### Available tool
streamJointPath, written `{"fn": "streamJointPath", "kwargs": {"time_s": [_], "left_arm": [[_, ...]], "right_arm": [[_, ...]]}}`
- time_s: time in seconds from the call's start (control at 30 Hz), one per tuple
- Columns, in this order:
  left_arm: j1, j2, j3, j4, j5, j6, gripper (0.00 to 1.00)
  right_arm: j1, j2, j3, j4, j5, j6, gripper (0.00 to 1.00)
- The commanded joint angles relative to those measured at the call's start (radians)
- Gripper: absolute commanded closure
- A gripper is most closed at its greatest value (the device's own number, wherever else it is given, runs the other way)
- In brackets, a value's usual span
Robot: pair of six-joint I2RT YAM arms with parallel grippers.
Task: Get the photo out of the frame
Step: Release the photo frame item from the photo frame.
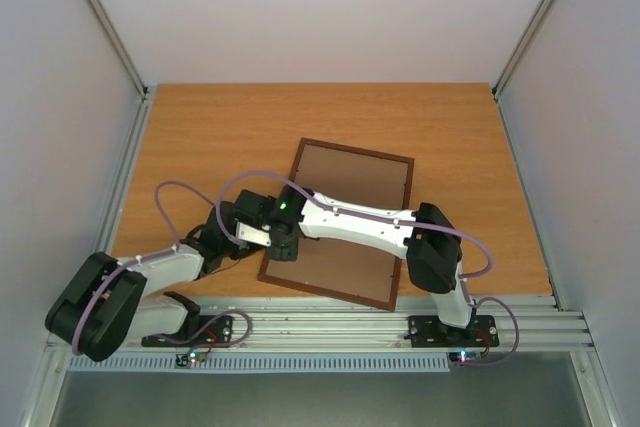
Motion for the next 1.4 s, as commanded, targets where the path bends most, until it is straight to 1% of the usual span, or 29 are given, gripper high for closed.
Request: {"fn": "streamJointPath", "kwargs": {"time_s": [0.0,0.1,0.17,0.4,0.5,0.63,0.77,0.83,0.93,1.03,1.37], "left_arm": [[-0.043,-0.062,0.014,-0.142,0.018,0.033,0.85],[-0.043,-0.111,0.046,-0.253,-0.039,0.058,0.81],[-0.042,-0.143,0.068,-0.321,-0.080,0.084,0.80],[-0.040,-0.203,0.106,-0.421,-0.128,0.117,0.76],[-0.040,-0.218,0.123,-0.467,-0.130,0.138,0.69],[-0.051,-0.222,0.155,-0.535,-0.139,0.183,0.58],[-0.099,-0.217,0.182,-0.587,-0.177,0.213,0.48],[-0.124,-0.199,0.196,-0.601,-0.199,0.219,0.45],[-0.173,-0.144,0.224,-0.623,-0.253,0.225,0.43],[-0.223,-0.082,0.264,-0.654,-0.315,0.232,0.42],[-0.293,0.039,0.356,-0.725,-0.422,0.265,0.44]], "right_arm": [[-0.011,-0.037,0.013,0.197,0.090,0.032,0.99],[-0.011,-0.097,-0.064,0.203,0.084,0.034,0.99],[-0.011,-0.138,-0.114,0.204,0.072,0.029,0.99],[-0.012,-0.257,-0.294,0.242,0.071,0.036,0.99],[-0.019,-0.310,-0.385,0.296,0.090,0.067,0.99],[-0.038,-0.403,-0.532,0.410,0.104,0.125,0.99],[-0.054,-0.468,-0.649,0.512,0.119,0.180,0.99],[-0.064,-0.491,-0.694,0.551,0.125,0.205,0.99],[-0.086,-0.526,-0.746,0.608,0.124,0.238,0.99],[-0.106,-0.555,-0.783,0.648,0.118,0.254,0.99],[-0.149,-0.610,-0.858,0.732,0.122,0.283,0.99]]}}
